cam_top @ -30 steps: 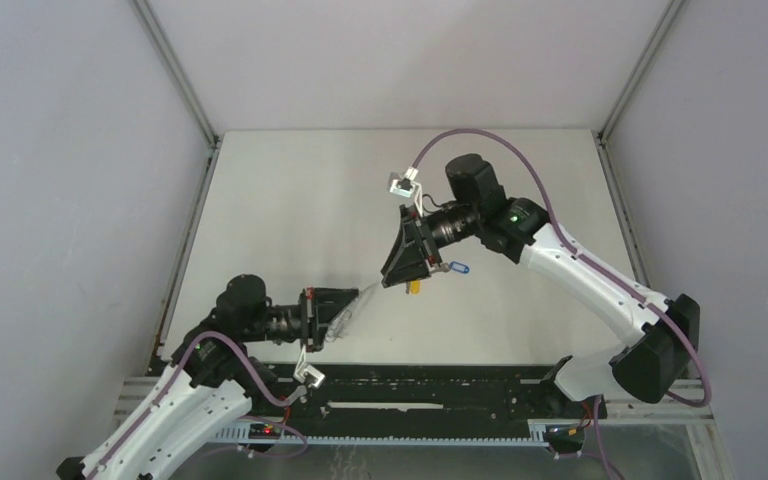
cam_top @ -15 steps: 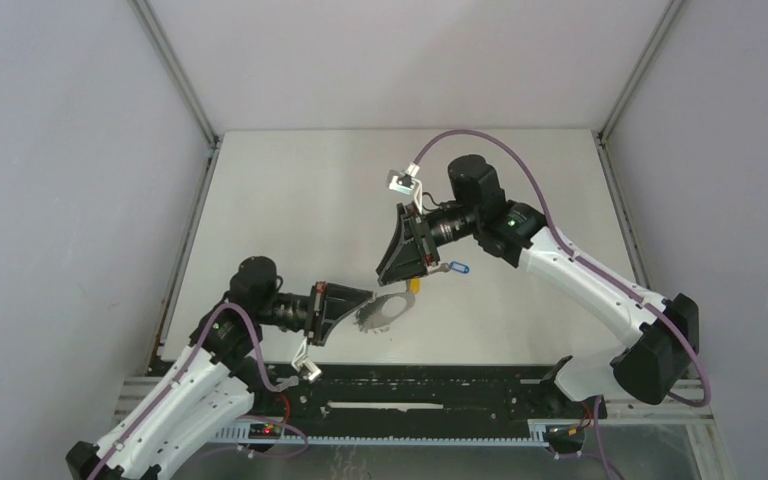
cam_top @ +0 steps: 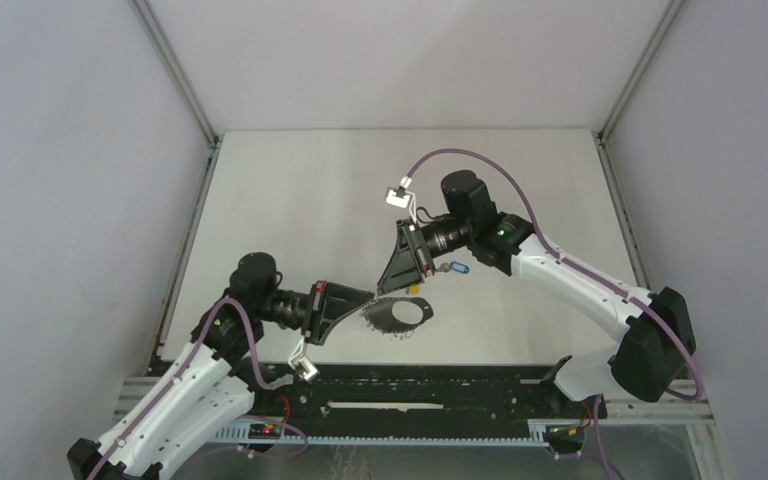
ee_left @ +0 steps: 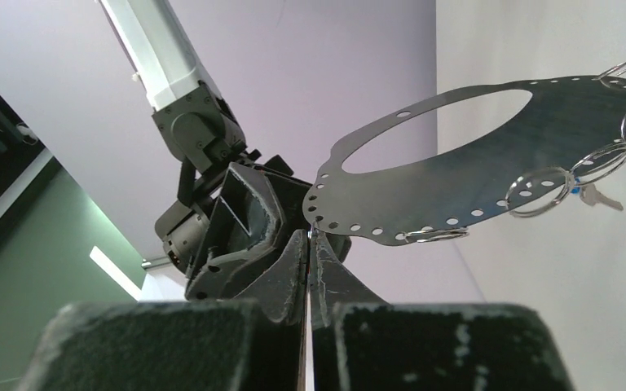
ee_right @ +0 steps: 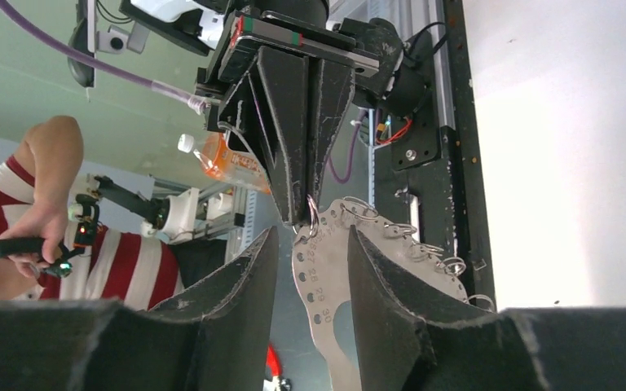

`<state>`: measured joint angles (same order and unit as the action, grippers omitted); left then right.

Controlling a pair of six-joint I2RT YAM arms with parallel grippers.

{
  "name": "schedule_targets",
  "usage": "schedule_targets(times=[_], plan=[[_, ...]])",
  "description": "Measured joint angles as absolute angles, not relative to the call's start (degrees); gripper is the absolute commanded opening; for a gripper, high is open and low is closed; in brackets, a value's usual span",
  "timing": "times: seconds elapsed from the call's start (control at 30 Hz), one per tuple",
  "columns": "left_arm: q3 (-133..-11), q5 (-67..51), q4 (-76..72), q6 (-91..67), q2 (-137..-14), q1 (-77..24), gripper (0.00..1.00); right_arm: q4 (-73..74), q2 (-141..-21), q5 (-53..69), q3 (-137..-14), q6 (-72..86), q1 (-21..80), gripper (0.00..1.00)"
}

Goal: Put the keys on the keyring
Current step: Adjust the keyring.

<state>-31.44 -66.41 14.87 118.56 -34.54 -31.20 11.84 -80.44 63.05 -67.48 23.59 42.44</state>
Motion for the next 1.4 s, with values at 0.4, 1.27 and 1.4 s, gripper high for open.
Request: schedule_targets(times=[0.4, 1.27, 1.4], plan=[[-31.44, -67.33, 13.23, 118.56, -34.48, -31.20, 0.00, -2.07, -80.88, 66.02, -62.02, 36.84, 42.44, 0.36], [-31.44, -70.83, 11.88, 118.52, -35.70, -29.41, 0.00, -39.64, -87.92, 72.88, -53.15, 71.50, 42.35, 0.00], [-31.44, -71.64, 10.74, 118.58, -36.01, -28.62, 0.00, -58.17, -92.23, 73.49, -51.51, 85.41, 42.15, 0.00]])
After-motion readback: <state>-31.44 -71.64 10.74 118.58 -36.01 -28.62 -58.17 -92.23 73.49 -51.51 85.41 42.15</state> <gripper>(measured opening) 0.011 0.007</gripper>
